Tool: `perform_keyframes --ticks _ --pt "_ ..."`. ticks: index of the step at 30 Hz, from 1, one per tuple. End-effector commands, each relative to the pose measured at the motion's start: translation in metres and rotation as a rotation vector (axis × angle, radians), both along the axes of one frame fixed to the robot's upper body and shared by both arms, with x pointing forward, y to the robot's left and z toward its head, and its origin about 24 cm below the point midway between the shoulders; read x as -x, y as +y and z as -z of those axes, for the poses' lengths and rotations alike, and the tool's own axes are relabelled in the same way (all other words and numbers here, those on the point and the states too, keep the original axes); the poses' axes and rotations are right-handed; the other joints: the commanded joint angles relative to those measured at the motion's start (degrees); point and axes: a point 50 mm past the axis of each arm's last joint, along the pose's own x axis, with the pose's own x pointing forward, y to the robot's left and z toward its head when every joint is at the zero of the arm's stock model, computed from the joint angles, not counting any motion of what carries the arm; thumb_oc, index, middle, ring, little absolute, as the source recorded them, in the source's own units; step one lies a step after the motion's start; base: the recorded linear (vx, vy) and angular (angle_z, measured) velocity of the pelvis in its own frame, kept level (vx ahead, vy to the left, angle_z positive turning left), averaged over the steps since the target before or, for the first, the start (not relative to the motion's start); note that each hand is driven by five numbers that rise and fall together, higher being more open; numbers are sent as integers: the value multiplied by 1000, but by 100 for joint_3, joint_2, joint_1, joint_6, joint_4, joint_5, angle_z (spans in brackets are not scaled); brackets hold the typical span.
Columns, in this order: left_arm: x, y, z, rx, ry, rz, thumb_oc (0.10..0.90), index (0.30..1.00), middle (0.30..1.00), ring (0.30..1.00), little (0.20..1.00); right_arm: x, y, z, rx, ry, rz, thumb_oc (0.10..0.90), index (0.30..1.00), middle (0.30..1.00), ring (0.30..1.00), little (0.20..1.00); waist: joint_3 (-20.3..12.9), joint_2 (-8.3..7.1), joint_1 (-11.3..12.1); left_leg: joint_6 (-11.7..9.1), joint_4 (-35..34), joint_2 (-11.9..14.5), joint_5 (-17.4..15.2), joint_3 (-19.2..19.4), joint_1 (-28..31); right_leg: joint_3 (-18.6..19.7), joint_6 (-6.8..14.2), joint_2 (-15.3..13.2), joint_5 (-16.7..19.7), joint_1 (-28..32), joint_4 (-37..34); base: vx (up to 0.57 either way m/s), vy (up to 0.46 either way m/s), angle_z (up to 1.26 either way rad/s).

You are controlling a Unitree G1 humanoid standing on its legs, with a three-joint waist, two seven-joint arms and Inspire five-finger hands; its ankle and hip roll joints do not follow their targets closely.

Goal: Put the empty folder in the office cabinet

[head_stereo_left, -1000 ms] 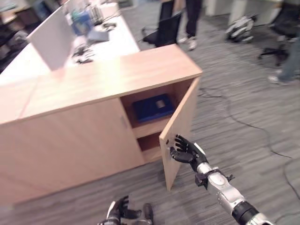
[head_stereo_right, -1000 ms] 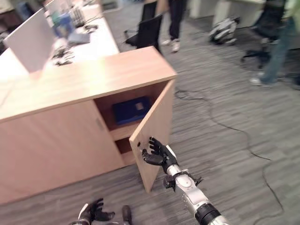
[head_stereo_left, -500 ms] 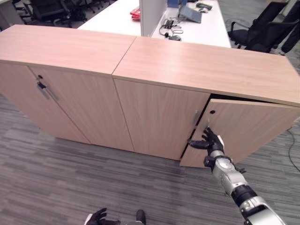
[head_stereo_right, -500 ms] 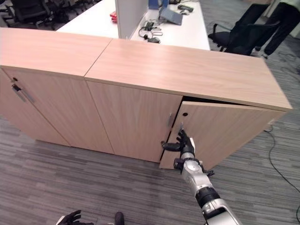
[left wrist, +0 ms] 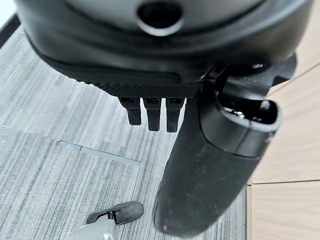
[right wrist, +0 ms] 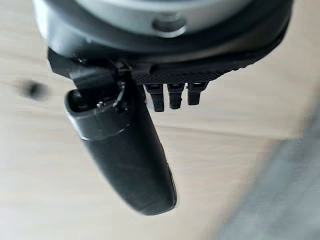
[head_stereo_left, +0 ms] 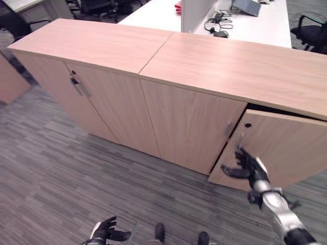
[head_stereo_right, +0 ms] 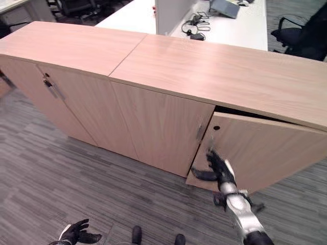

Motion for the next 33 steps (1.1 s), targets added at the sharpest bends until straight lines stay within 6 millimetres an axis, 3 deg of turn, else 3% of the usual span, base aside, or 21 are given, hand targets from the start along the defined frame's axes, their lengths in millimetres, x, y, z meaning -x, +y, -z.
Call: perform_keyframes --ticks 1,4,5,8,16,19,24,28,33 --pt "-17 23 -19 -56 -71 101 800 900 900 900 900 -4 49 11 -129 -31 -59 800 900 900 900 900 -245 -5 110 293 -21 -531 -746 24 462 699 349 -290 -532 -459 849 49 -57 -3" --pt "-16 24 -21 -47 -69 123 800 900 900 900 900 10 42 24 -96 32 -18 800 900 900 900 900 -273 19 59 279 -21 -514 -759 50 495 740 339 -284 -498 -363 688 45 -67 -1" --pt "-12 30 -23 -48 -62 124 800 900 900 900 900 26 33 35 -78 93 20 800 900 900 900 900 -304 24 2 255 -21 -496 -772 75 520 793 329 -279 -455 -281 523 26 -60 -3" --pt "-7 42 -27 -62 -50 117 800 900 900 900 900 44 23 47 -38 174 42 800 900 900 900 900 -329 36 -59 215 -21 -455 -792 155 566 858 317 -253 -387 -180 306 23 -89 -11" --pt "7 67 -37 -64 -43 36 800 900 900 900 900 70 7 59 -21 275 98 800 900 900 900 900 -363 64 -126 126 -21 -338 -817 481 678 1007 331 -189 -302 -54 6 14 -66 -27" --pt "9 55 -28 -51 -24 39 800 900 900 900 900 76 6 63 -21 303 122 800 900 900 900 900 -380 71 -151 101 -21 -300 -833 560 726 1039 335 -188 -322 -38 6 22 -55 -9" --pt "16 53 -25 -32 -10 32 800 900 900 900 900 77 1 64 -46 301 189 800 900 900 900 900 -371 131 -185 80 -21 -267 -841 630 774 1066 331 -175 -337 -23 6 20 -33 -14" --pt "23 48 -21 17 -1 18 800 900 900 900 900 84 -6 69 -116 314 341 800 900 900 900 900 -381 198 -211 71 -21 -247 -868 695 824 1116 316 -157 -357 4 6 35 -12 -6" --pt "23 40 -16 39 4 27 800 900 900 900 900 84 -7 71 -128 324 376 800 900 900 900 900 -398 234 -228 61 -21 -223 -896 724 879 1130 302 -138 -394 39 6 30 -13 -10"
